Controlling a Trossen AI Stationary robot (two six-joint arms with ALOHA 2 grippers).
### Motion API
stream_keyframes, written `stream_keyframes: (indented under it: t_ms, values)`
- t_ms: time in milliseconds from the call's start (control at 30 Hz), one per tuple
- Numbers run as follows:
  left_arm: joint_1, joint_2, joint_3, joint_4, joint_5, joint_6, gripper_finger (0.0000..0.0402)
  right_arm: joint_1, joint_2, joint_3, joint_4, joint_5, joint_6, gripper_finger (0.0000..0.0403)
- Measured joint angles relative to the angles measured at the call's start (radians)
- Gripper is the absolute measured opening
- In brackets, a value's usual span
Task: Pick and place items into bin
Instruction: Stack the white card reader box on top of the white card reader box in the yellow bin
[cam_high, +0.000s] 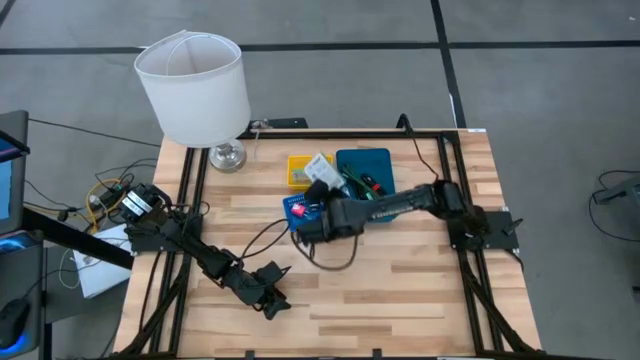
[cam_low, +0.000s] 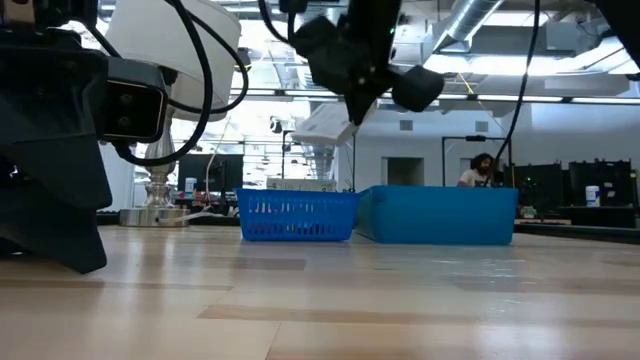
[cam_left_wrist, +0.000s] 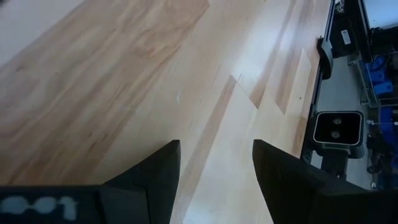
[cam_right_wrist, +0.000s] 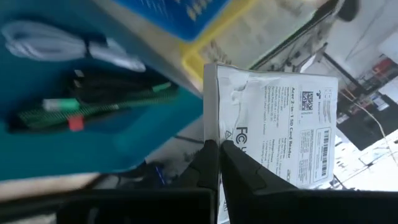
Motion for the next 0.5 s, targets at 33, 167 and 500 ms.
stream_keyframes:
  t_ms: [33,167,500]
  values:
    - [0.0,0.0,0.0,-0.005,0.0,-0.002,0.019,-0.016,0.0,0.0,0.0,0.0,-0.02,0.0]
    - [-0.001,0.0,0.0,-0.027,-0.003,-0.025,0.019,-0.08,-0.018,0.002,0.016,0.0,-0.039,0.0]
    - [0.0,0.0,0.0,-0.061,-0.039,-0.066,0.019,-0.127,-0.024,0.001,0.163,-0.01,-0.154,0.0]
